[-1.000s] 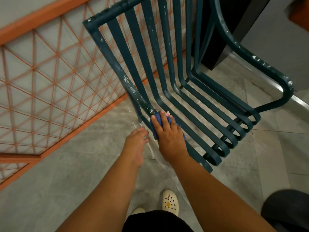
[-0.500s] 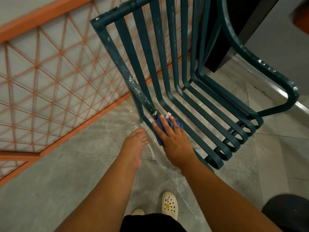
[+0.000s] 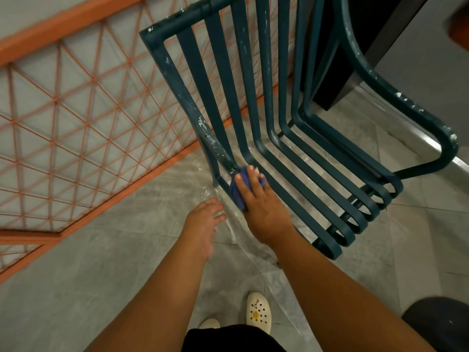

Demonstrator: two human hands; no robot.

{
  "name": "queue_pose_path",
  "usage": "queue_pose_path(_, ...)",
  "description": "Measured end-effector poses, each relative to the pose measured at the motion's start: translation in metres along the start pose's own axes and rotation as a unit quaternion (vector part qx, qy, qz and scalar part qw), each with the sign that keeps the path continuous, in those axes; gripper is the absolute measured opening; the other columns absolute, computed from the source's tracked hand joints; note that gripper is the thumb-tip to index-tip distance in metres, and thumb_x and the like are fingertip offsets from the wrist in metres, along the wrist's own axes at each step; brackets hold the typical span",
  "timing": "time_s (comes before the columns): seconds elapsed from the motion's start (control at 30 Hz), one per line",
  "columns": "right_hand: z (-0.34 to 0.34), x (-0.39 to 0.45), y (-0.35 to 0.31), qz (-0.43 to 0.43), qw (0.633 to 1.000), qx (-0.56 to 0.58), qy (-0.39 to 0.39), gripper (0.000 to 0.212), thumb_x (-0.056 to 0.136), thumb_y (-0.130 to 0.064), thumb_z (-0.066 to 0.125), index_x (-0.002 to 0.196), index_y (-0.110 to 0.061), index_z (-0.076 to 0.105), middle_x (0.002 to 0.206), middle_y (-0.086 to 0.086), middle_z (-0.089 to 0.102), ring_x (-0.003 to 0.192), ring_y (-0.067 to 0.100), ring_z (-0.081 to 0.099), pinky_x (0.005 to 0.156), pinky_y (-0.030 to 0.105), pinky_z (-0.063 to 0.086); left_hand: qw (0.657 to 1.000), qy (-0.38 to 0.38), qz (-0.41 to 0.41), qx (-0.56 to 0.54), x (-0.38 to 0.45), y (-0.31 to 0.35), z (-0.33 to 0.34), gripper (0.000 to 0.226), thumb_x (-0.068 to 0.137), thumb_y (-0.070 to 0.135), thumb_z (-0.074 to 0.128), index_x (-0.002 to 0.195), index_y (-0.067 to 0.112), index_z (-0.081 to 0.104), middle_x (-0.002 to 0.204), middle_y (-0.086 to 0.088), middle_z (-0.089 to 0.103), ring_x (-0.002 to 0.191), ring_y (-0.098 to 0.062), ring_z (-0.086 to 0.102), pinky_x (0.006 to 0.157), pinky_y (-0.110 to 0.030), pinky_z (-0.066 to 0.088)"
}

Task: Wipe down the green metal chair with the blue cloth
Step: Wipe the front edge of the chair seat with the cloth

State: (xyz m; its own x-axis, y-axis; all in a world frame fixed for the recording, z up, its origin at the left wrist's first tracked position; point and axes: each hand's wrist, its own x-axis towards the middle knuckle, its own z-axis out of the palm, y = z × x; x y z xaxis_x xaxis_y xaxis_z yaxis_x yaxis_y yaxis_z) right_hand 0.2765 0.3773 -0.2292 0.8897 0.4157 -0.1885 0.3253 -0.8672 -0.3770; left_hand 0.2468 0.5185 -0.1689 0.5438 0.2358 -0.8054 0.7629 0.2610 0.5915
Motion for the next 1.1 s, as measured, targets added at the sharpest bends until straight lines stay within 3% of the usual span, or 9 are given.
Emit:
queue_pose_path(0.07, -0.007, 0.017, 0.000, 0.095, 0.993, 0.065, -0.035, 0.066, 0.102, -0.034, 0.035, 0.153, -0.019, -0.005, 0.161, 0.013, -0.005, 0.140, 0.037, 0.031, 0.104, 0.046, 0.043, 1.000, -0.001, 0.006, -0.005, 0.000, 0.004, 0.000, 0.029, 0.095, 0.016, 0.048, 0.123, 0.018, 0.056, 0.115, 0.001, 0.062, 0.105, -0.018, 0.059, 0.101, -0.037, 0.032)
queue_pose_path(0.13, -0.007, 0.038, -0.006, 0.138, 0.986, 0.087, -0.042, 0.067, 0.101, -0.033, 0.036, 0.153, -0.016, -0.002, 0.161, 0.014, -0.001, 0.143, 0.035, 0.024, 0.108, 0.050, 0.037, 1.000, -0.003, 0.014, -0.009, 0.000, 0.007, 0.000, 0.029, 0.095, 0.016, 0.049, 0.123, 0.018, 0.056, 0.114, 0.002, 0.062, 0.101, -0.016, 0.059, 0.099, -0.036, 0.032)
queue_pose_path(0.27, 0.004, 0.034, -0.017, 0.010, 1.000, -0.025, 0.002, 0.078, 0.097, -0.025, 0.047, 0.152, -0.028, -0.008, 0.160, 0.003, -0.018, 0.147, 0.036, -0.010, 0.118, 0.055, 0.011, 1.000, -0.004, 0.027, -0.009, 0.002, 0.009, 0.003, 0.030, 0.095, 0.017, 0.049, 0.124, 0.020, 0.055, 0.114, 0.002, 0.061, 0.102, -0.017, 0.059, 0.102, -0.038, 0.033)
queue_pose_path(0.37, 0.008, 0.011, -0.006, -0.081, 0.994, -0.075, 0.019, 0.073, 0.097, -0.019, 0.046, 0.153, -0.034, 0.001, 0.160, -0.004, -0.017, 0.145, 0.033, -0.020, 0.116, 0.059, 0.013, 0.999, -0.008, 0.032, -0.006, 0.002, 0.010, 0.005, 0.029, 0.096, 0.017, 0.049, 0.124, 0.021, 0.055, 0.115, 0.002, 0.061, 0.103, -0.018, 0.059, 0.098, -0.036, 0.037)
queue_pose_path(0.53, 0.003, 0.022, -0.002, 0.077, 0.995, 0.054, -0.017, 0.071, 0.100, -0.032, 0.041, 0.152, -0.025, -0.008, 0.161, 0.011, -0.008, 0.141, 0.037, 0.028, 0.103, 0.047, 0.044, 0.999, -0.004, 0.038, -0.009, 0.004, 0.009, 0.007, 0.027, 0.096, 0.017, 0.049, 0.122, 0.021, 0.056, 0.127, -0.003, 0.059, 0.109, -0.020, 0.058, 0.092, -0.033, 0.042)
queue_pose_path(0.73, 0.002, 0.008, -0.009, -0.050, 0.997, -0.064, 0.016, 0.078, 0.095, -0.015, 0.047, 0.152, -0.034, -0.002, 0.160, -0.001, -0.017, 0.147, 0.037, -0.011, 0.115, 0.054, 0.017, 0.997, 0.038, 0.067, 0.014, 0.000, 0.003, 0.024, 0.031, 0.098, 0.021, 0.047, 0.128, 0.027, 0.053, 0.133, -0.001, 0.054, 0.117, -0.020, 0.054, 0.101, -0.037, 0.042)
queue_pose_path(0.9, 0.006, -0.027, 0.006, 0.021, 0.997, -0.067, 0.012, 0.088, 0.092, -0.009, 0.050, 0.150, -0.034, -0.012, 0.161, 0.011, -0.009, 0.122, 0.037, 0.044, 0.098, 0.048, 0.046, 0.955, 0.102, 0.186, 0.206, -0.002, 0.003, 0.042, 0.033, 0.096, 0.029, 0.049, 0.128, 0.028, 0.055, 0.132, 0.001, 0.056, 0.116, -0.016, 0.053, 0.091, -0.029, 0.044)
queue_pose_path(1.0, 0.014, -0.036, -0.001, 0.062, 0.994, -0.079, 0.037, 0.084, 0.092, -0.011, 0.050, 0.151, -0.032, -0.007, 0.157, 0.024, 0.015, 0.108, 0.035, 0.053, 0.091, 0.048, 0.048, 0.913, 0.079, 0.227, 0.329, -0.008, 0.001, 0.053, 0.036, 0.099, 0.031, 0.041, 0.132, 0.023, 0.052, 0.134, 0.000, 0.053, 0.120, -0.017, 0.051, 0.090, -0.025, 0.039)
queue_pose_path(1.1, 0.013, -0.039, -0.002, 0.085, 0.993, -0.063, 0.059, 0.090, 0.081, -0.013, 0.069, 0.149, -0.031, 0.012, 0.145, 0.026, 0.039, 0.097, 0.036, 0.061, 0.079, 0.048, 0.054, 0.854, 0.036, 0.240, 0.460, -0.010, -0.001, 0.058, 0.044, 0.101, 0.026, 0.032, 0.144, 0.019, 0.035, 0.153, -0.001, 0.031, 0.139, -0.019, 0.030, 0.111, -0.031, 0.029)
